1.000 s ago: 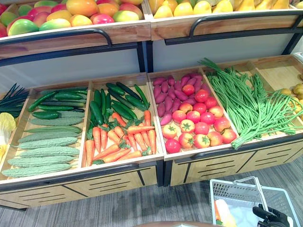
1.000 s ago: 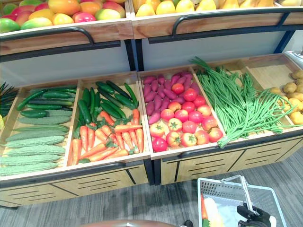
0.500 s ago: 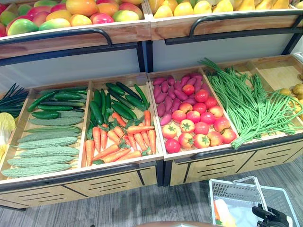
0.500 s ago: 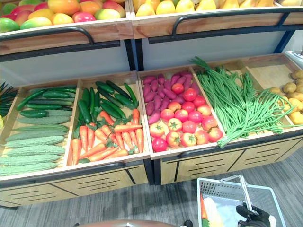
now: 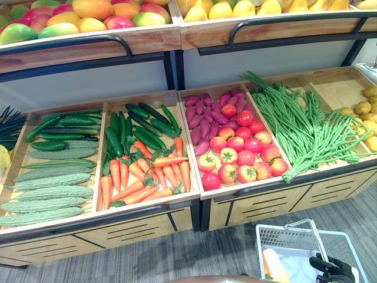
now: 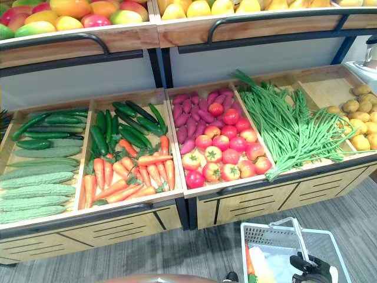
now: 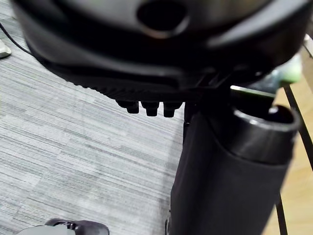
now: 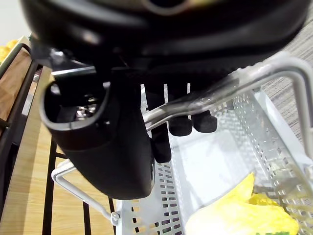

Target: Pick vegetable in the basket

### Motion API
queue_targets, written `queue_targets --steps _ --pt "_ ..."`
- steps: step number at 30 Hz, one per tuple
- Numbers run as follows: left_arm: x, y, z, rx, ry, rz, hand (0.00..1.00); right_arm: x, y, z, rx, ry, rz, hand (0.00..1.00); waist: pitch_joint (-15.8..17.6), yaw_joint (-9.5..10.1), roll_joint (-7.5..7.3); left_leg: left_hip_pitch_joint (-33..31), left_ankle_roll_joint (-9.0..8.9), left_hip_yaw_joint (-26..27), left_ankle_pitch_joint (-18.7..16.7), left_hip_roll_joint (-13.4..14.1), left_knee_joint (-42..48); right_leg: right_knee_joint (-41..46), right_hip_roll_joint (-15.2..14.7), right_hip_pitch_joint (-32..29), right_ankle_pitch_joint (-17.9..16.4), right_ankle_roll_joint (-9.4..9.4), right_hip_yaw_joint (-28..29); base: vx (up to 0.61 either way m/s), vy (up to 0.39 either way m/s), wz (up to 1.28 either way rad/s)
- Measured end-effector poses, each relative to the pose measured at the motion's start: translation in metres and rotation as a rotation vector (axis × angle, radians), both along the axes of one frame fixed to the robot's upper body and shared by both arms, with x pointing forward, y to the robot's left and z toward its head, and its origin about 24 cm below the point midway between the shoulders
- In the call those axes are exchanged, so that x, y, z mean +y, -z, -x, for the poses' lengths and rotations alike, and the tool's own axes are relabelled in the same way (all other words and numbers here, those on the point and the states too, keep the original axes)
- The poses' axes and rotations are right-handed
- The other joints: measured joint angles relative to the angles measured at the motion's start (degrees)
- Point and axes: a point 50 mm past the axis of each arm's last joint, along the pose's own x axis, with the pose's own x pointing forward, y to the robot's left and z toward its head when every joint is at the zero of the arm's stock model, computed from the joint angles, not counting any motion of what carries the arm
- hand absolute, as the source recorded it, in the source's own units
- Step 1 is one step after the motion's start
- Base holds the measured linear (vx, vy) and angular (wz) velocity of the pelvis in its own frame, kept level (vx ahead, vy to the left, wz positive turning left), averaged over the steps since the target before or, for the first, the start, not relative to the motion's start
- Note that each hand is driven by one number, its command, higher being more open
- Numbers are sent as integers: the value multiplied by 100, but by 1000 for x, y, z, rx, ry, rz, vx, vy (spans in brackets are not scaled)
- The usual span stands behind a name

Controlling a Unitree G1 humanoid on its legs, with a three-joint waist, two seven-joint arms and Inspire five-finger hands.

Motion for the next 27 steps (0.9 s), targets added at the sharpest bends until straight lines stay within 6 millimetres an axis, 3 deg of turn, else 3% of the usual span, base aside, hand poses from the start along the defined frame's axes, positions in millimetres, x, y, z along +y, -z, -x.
queue_targets --steps 4,23,27 --pt "-5 2 -2 6 81 37 100 8 4 1 2 5 -15 0 28 -9 -41 7 -3 2 -3 2 4 9 0 -1 0 0 17 0 0 0" --pt "-16 5 -5 3 224 124 100 9 4 -1 -1 17 2 0 81 22 11 126 -33 199 -72 35 44 92 60 -39 -9 -8 251 -4 -4 -5" --pt "-17 5 -5 4 237 121 100 8 2 -5 -21 16 14 0 246 17 32 113 -31 369 -453 149 612 935 6 -337 -416 4 541 -15 7 -32"
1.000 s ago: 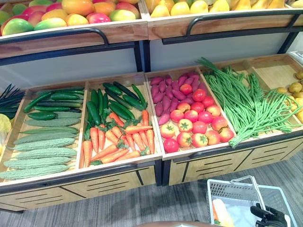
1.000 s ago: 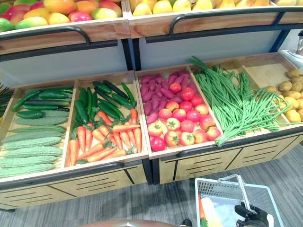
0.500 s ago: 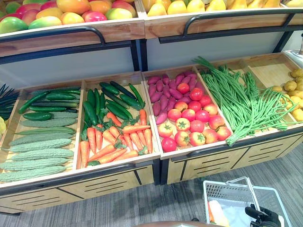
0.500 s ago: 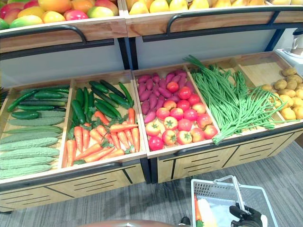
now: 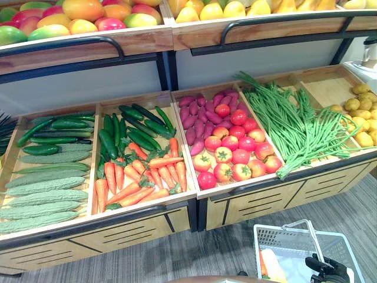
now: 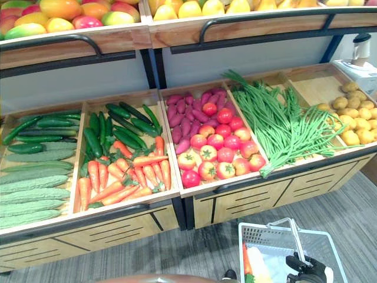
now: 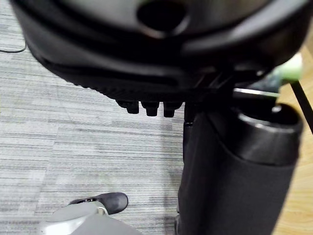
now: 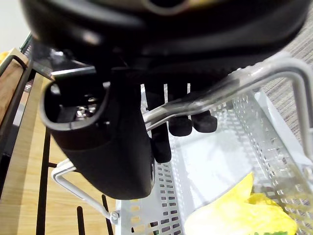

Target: Pick vegetable in the basket

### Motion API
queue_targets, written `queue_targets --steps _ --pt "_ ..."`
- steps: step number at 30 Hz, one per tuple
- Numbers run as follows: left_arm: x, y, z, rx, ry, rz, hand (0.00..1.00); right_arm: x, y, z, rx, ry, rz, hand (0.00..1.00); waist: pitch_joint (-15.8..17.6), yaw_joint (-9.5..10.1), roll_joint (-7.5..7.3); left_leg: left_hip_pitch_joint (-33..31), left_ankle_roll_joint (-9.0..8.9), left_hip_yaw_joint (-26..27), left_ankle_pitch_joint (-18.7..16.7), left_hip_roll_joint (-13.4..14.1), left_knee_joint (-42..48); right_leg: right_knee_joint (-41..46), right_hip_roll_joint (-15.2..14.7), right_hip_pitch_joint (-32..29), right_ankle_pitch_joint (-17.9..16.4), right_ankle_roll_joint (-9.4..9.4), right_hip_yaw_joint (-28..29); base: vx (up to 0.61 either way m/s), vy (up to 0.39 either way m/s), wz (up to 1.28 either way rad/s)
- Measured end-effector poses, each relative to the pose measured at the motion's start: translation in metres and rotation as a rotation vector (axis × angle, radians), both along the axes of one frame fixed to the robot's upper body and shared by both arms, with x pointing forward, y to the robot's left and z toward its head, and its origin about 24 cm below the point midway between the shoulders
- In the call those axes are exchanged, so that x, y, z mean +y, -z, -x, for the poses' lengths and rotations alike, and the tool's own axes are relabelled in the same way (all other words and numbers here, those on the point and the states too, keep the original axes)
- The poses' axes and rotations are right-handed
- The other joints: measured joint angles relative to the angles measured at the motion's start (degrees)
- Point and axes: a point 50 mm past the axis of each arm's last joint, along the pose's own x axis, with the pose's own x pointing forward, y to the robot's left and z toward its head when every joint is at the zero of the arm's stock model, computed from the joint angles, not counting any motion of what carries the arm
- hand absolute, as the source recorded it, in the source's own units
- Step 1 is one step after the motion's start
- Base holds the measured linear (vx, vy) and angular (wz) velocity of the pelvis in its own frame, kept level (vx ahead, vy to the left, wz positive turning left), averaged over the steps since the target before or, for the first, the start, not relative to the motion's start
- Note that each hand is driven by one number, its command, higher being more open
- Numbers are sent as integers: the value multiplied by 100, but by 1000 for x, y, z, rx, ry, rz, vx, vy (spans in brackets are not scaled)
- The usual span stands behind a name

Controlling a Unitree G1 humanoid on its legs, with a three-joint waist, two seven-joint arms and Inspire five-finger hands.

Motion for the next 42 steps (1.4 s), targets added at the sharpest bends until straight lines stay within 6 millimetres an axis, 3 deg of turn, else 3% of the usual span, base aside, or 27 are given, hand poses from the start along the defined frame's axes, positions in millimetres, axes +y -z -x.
queue_targets --steps 3,7,8,9,10,11,12,13,15,16,17,18,19,21,22,24,29,35,42 --pt "5 -2 -9 -14 68 -23 100 5 0 -4 -24 1 2 0 197 -49 -156 -39 51 115 -269 -15 432 604 -114 -263 -196 42 386 -20 55 -23" --pt "18 -7 -19 -31 139 -68 100 12 -1 -8 -59 -14 3 0 299 -32 -304 -188 150 358 -550 44 853 694 -119 -489 43 11 592 -70 68 -39" --pt "18 -8 -21 -36 146 -71 100 10 -3 -8 -69 -23 11 0 314 -38 -297 -198 199 519 -561 15 905 675 -98 -588 311 -62 522 -107 151 -73" --pt "18 -8 -23 -40 146 -71 100 11 -5 -15 -90 -46 18 0 318 -38 -267 -189 306 808 -496 34 839 331 29 -658 842 -222 488 -86 113 -92" --pt "18 -8 -20 -33 142 -72 100 11 -8 -22 -112 -63 21 0 292 -11 -160 -196 396 1036 -435 158 764 30 142 -617 1127 -235 469 -95 123 -106" --pt "20 -9 -25 -52 139 -83 100 12 -12 -34 -154 -78 24 0 462 -8 -91 -190 447 1270 -359 232 693 1032 27 -811 542 -608 -72 -86 126 -83" --pt "24 -12 -30 -74 132 -97 100 11 -13 -34 -161 -77 31 0 559 -31 -113 -141 458 1402 -283 225 586 2240 -198 -894 -146 -857 -542 -81 166 -66" --pt "26 -13 -29 -74 126 -102 100 11 -12 -33 -162 -75 35 0 591 -27 -88 -105 462 1484 -267 227 583 2648 -283 -863 -284 -915 -712 -21 154 -75" --pt "33 -14 -22 -63 85 -112 100 12 -14 -40 -180 -106 44 0 571 59 -314 -130 488 1880 -254 149 840 2735 -404 -815 -355 -1089 -1163 10 114 -118" --pt "35 -13 -17 -44 46 -106 100 17 -15 -52 -200 -145 37 0 651 77 -443 -448 944 1956 -149 222 1414 2052 -264 -685 -106 -1286 -1247 -136 85 -160" --pt "32 -11 -15 -33 27 -97 100 22 -17 -64 -227 -164 33 0 586 179 -377 -664 992 1797 -221 27 594 1412 -89 -483 -160 -1151 -1085 -201 86 -151" --pt "28 -11 -15 -42 25 -90 100 18 -21 -69 -239 -164 46 0 609 173 -256 -681 919 1835 385 49 53 2093 -183 -480 -651 -1095 -1313 -246 74 -131" --pt "27 -10 -18 -51 38 -90 100 21 -19 -71 -237 -163 36 0 671 188 -487 -520 714 2128 437 -193 74 2734 -670 -228 -1084 -814 -1427 -163 42 -110" --pt "29 -11 -22 -53 36 -98 100 29 -16 -77 -245 -169 7 0 687 268 -478 -668 770 2465 316 -108 329 2113 -671 53 -1082 -486 -1593 -97 -35 -115" --pt "24 -9 -19 -49 31 -85 100 34 -16 -82 -253 -180 -5 0 650 304 -370 -682 763 2750 314 13 389 1448 -384 185 -934 -298 -1656 -71 -85 -101" --pt "22 -9 -19 -56 31 -85 100 33 -12 -72 -228 -172 -8 0 638 274 -350 -650 743 2948 326 56 419 860 -217 373 -910 -284 -1639 -70 -125 -69" --pt "21 -9 -19 -52 40 -95 100 31 -4 -49 -167 -156 -3 0 631 154 -345 -606 593 3117 418 125 438 447 -58 472 -911 -272 -1633 -92 -103 -25" --pt "14 -8 -22 -38 128 -108 100 30 -2 -40 -143 -142 8 0 565 23 -230 -780 626 3013 476 263 649 400 3 431 -912 -266 -1723 -104 -72 4" --pt "12 -8 -25 -23 199 -128 100 38 -5 -38 -177 -167 34 0 557 -30 -189 -791 643 2967 695 279 592 696 -36 268 -1067 -394 -1711 -81 -44 2"
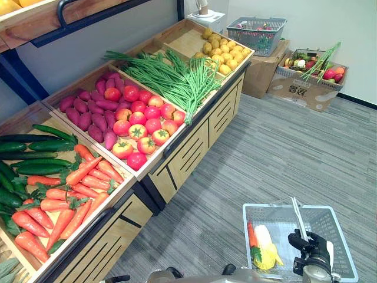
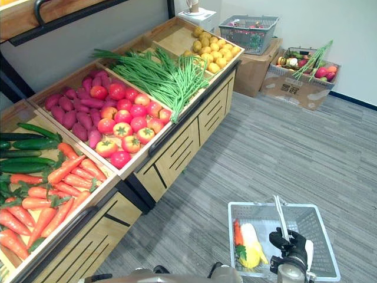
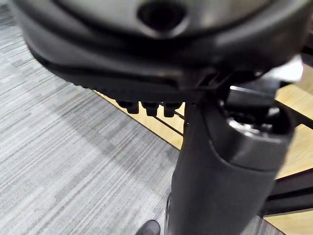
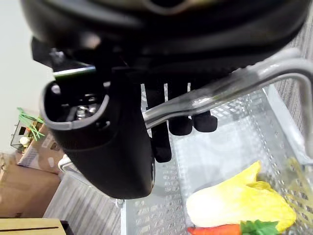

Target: Pick vegetable in the basket

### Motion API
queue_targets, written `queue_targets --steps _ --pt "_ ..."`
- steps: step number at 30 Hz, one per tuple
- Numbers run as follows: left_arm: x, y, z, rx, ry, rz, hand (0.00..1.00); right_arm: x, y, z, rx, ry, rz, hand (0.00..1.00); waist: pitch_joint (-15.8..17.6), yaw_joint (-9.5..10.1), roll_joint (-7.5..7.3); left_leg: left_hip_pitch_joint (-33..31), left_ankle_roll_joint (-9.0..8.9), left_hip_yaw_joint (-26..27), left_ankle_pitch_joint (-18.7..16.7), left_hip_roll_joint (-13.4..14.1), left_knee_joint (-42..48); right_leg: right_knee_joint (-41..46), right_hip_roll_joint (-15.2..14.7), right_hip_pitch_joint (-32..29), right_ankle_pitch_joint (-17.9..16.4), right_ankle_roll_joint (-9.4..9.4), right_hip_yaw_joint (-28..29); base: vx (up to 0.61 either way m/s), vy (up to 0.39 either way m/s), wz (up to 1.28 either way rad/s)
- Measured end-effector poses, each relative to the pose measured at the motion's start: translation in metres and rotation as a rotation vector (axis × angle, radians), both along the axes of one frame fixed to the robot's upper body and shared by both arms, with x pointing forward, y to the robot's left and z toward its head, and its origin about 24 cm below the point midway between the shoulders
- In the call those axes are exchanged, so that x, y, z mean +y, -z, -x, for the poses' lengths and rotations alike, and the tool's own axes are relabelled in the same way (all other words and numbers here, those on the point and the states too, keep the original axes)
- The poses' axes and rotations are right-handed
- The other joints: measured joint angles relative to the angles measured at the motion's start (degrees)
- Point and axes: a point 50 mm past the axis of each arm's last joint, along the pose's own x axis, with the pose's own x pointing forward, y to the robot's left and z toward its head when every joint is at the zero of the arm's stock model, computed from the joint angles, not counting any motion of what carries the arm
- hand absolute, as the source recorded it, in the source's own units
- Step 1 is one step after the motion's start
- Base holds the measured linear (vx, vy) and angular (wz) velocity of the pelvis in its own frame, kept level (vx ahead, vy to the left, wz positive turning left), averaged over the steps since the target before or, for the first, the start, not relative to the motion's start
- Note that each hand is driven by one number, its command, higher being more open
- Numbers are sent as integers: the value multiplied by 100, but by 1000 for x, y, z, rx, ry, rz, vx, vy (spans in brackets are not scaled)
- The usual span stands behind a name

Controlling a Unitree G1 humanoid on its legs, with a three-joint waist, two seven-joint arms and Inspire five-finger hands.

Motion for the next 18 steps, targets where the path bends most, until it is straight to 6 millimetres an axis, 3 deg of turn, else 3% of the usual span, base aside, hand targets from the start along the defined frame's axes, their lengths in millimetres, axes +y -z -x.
queue_targets --steps 3,4,5,6,7,9,11,12,15,18 --pt "2 0 1 12 34 -16 100 0 -1 3 3 -4 7 0 20 -49 22 -70 -26 -243 37 183 418 40 48 -20 -64 -55 179 -36 -123 -28" --pt "3 -1 5 20 30 -19 100 0 -3 -1 -10 -12 12 0 34 -44 -1 -217 -17 -913 54 271 910 131 48 -67 -90 -93 472 -28 -142 -88" --pt "2 0 7 24 30 -14 100 -1 -6 -6 -17 -37 26 0 36 -11 -7 -387 -57 -1632 -15 153 1093 218 36 -153 -104 -109 785 -72 -142 -178" --pt "-8 3 16 41 19 15 100 -2 -12 -21 -40 -78 47 0 39 60 -8 -432 -236 -2785 -183 -208 788 303 52 -401 -106 -131 1420 -59 -32 -161" --pt "-11 4 17 43 17 21 100 -3 -13 -23 -42 -86 50 0 39 60 -8 -438 -268 -2953 -202 -268 718 304 65 -444 -103 -131 1530 -51 21 -183" --pt "-23 7 21 42 -29 62 100 -4 -16 -29 -36 -136 71 0 28 70 23 -483 -439 -4006 -279 -533 79 303 216 -724 -78 -134 2240 3 70 -142" --pt "-26 7 20 38 -30 72 100 -6 -16 -29 -23 -142 77 0 38 68 115 -608 -509 -4477 -326 -529 -208 311 376 -895 -67 -117 2561 10 140 -127" --pt "-30 8 20 38 -20 84 100 -9 -16 -26 -9 -137 85 0 51 81 255 -590 -612 -4724 -293 -520 -446 442 497 -1038 -17 -34 2776 -1 183 -130" --pt "-30 8 17 33 -20 84 100 -7 -7 -9 54 -143 71 0 45 49 236 -453 -490 -4494 -247 -715 -368 556 381 -1092 102 167 3057 78 233 -72" --pt "-30 7 9 4 -12 82 100 -9 -1 11 113 -123 65 0 -14 33 311 -321 -435 -4320 -189 -848 -354 489 269 -1079 113 257 3189 207 137 -33"
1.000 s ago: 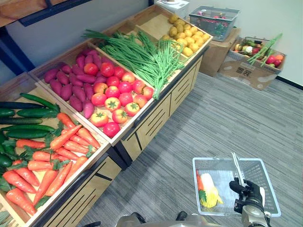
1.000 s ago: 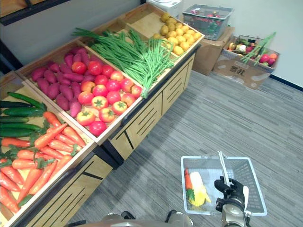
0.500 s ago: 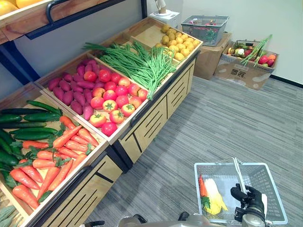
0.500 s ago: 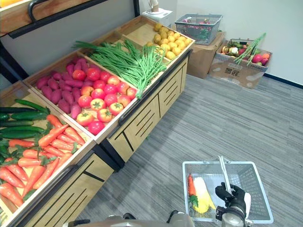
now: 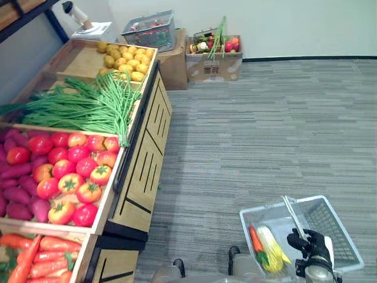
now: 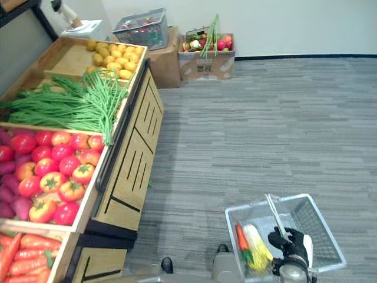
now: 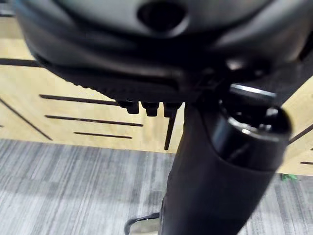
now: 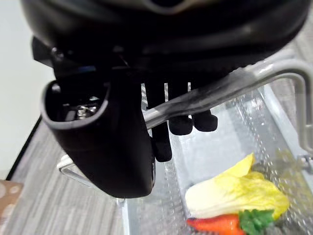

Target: Pick vegetable in the basket

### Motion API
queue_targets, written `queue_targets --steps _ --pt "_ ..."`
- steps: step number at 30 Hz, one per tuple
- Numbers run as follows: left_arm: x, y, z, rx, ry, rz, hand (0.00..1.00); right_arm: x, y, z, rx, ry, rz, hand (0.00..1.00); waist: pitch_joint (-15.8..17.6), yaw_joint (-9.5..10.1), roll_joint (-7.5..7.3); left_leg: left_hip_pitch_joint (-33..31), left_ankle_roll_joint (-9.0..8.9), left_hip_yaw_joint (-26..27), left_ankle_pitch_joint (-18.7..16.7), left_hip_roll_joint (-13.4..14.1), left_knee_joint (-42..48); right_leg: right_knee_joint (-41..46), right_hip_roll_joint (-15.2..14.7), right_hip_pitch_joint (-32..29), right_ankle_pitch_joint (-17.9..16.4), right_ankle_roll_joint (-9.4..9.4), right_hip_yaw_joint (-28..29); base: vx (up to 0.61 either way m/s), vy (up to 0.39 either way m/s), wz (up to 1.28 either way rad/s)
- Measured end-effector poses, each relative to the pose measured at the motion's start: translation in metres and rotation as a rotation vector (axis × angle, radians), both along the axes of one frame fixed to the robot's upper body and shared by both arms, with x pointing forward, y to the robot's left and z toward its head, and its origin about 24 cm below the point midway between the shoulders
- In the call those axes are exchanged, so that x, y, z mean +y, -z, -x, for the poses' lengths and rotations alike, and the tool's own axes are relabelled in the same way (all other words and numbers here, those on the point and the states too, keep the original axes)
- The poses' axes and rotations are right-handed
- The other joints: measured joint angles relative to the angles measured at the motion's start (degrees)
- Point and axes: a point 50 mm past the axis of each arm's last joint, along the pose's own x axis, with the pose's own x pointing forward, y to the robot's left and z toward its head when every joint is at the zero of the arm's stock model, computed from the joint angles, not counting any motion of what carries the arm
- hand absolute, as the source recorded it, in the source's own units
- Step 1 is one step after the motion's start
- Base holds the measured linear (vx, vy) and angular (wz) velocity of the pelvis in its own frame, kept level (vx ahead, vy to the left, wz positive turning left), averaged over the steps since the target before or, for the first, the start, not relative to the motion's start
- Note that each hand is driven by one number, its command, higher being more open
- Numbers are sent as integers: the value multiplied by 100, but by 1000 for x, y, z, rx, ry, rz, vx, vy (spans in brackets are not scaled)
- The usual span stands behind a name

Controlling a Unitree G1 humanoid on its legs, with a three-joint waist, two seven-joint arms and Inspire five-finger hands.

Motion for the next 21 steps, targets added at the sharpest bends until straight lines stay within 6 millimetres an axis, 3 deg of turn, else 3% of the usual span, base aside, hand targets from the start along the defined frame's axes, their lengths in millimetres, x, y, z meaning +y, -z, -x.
queue_targets --steps 7,10,14,21 --pt "-1 -2 -10 -39 10 0 100 -3 5 21 36 35 5 0 -213 -70 62 332 7 -72 10 -32 -258 -583 -4 446 197 161 -15 104 40 -7" --pt "1 -2 -12 -44 11 -3 100 0 6 16 6 49 -3 0 -260 -66 6 326 24 -70 22 -26 -359 -1001 47 556 447 164 0 -25 25 -9" --pt "9 -2 -8 -30 7 -13 100 12 10 13 -13 52 -35 0 -298 33 -176 315 54 -20 24 -2 -432 -1532 66 671 781 153 78 -102 14 -14" --pt "15 -3 0 -12 10 -16 100 19 14 16 -22 111 -50 0 -304 45 -268 308 53 204 -36 51 -381 -1764 85 662 949 124 79 -66 2 -17"
